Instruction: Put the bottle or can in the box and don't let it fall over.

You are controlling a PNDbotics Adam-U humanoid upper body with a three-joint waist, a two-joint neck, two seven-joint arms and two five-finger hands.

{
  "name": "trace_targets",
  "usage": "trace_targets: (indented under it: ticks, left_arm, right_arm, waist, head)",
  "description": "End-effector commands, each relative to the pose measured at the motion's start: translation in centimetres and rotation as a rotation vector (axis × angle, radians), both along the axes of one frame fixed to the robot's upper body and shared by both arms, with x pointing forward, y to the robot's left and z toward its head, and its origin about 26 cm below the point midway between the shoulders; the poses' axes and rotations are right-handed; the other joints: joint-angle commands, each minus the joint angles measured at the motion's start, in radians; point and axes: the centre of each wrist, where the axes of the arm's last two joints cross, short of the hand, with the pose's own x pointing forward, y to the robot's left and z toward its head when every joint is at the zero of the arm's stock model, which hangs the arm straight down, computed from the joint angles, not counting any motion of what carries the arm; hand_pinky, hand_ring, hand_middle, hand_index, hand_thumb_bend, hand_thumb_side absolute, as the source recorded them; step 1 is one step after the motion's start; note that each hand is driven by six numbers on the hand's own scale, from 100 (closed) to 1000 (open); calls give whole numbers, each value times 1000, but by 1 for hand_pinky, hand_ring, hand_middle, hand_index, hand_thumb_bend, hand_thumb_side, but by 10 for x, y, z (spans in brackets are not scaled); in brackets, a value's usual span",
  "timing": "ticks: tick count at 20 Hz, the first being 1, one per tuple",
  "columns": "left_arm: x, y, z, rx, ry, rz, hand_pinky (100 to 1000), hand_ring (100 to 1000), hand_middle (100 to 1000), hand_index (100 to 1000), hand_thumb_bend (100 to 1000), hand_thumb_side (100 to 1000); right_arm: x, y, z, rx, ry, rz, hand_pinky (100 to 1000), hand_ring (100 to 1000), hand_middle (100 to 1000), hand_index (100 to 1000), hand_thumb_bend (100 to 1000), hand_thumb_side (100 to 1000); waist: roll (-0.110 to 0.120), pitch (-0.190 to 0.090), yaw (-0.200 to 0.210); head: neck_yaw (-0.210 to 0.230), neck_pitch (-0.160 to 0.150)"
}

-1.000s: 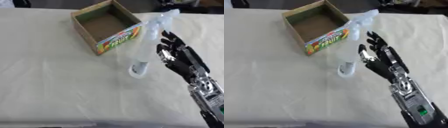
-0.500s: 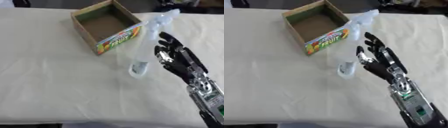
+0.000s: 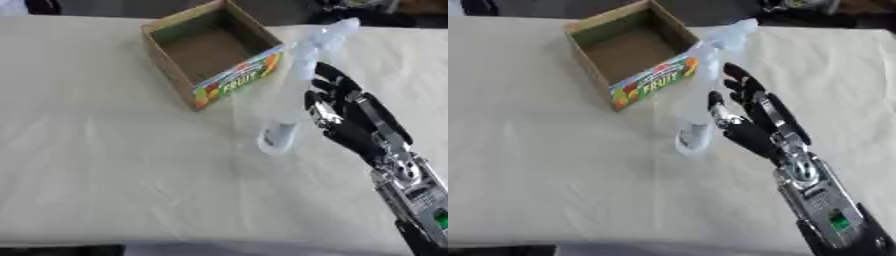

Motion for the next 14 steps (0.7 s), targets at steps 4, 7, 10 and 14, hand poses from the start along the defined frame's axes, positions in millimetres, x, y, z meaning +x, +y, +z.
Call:
trace_targets:
  ticks: [4, 7, 10, 14]
  left_arm:
    - [0, 0, 5, 16, -14, -8, 1000, 635, 715, 738, 527, 346]
    - [0, 0, 5, 16, -13, -6, 1000, 636, 716, 738, 526, 346]
    - [0, 0, 5, 16, -13, -8, 1000, 636, 716, 738, 525, 346]
    - [0, 0, 5, 16, -13, -10, 1000, 636, 716, 738, 525, 346]
  right_arm:
    - [0, 1, 12, -3, -32, 13, 1000, 1000, 1000, 1000, 100, 470]
    - [1, 2, 13, -4, -29, 1, 1000, 1000, 1000, 1000, 100, 470]
    - [3, 3, 16, -3, -38, 5, 1000, 1000, 1000, 1000, 100, 470]
    - [4, 4, 19, -3, -35, 5, 1000, 1000, 1000, 1000, 100, 470]
  waist:
    - [2, -7, 3]
    - [2, -6, 3]
    - [2, -7, 4]
    - [1, -6, 4]
  head:
    - [-2, -1]
    - [-3, 0]
    - [-3, -1]
    - [-5, -2]
